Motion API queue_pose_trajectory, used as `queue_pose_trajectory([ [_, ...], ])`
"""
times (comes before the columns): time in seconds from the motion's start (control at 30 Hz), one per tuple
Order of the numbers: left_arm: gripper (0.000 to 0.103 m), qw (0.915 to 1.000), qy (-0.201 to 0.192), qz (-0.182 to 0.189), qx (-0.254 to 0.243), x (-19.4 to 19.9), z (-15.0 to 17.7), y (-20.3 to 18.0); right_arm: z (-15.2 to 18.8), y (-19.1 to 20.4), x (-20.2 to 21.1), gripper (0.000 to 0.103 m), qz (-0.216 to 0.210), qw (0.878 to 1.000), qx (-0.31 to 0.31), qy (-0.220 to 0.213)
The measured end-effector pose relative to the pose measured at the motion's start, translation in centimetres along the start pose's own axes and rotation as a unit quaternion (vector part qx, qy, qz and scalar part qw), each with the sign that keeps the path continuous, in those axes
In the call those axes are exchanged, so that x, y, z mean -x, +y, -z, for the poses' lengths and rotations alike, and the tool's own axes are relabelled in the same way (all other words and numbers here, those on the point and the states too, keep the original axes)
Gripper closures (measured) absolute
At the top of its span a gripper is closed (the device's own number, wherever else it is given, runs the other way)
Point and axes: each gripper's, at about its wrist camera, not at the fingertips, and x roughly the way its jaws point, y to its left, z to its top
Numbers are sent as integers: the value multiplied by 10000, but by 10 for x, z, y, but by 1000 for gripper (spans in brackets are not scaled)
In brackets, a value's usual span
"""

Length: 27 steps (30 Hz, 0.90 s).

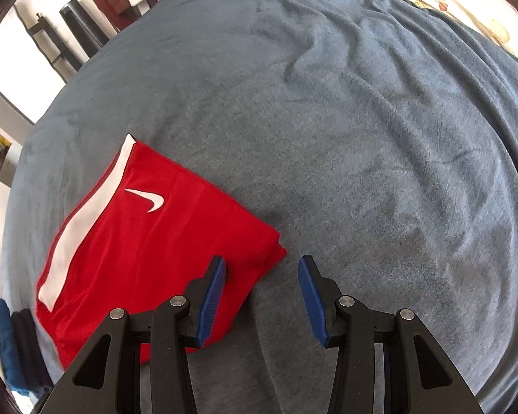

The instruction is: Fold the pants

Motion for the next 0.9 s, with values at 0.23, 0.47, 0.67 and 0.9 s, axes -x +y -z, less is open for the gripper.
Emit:
queue_pose_trajectory([
  [0.23, 50, 9998, 3, 20, -186, -4, 0, -3, -1, 1, -4, 58, -40, 10000, -40, 29],
  [0.47, 47, 9983, 53, -17, -573, -2, 6, -9, -2, 1, -5, 58, -34, 10000, -57, 27],
  [0.67, 49, 9989, 45, -87, -449, -10, 2, -7, -2, -2, -5, 58, -45, 9999, -93, 22],
  [0.9, 81, 9986, -17, 81, -525, -4, 1, -6, 0, -2, -1, 58, -49, 10000, -68, 22],
])
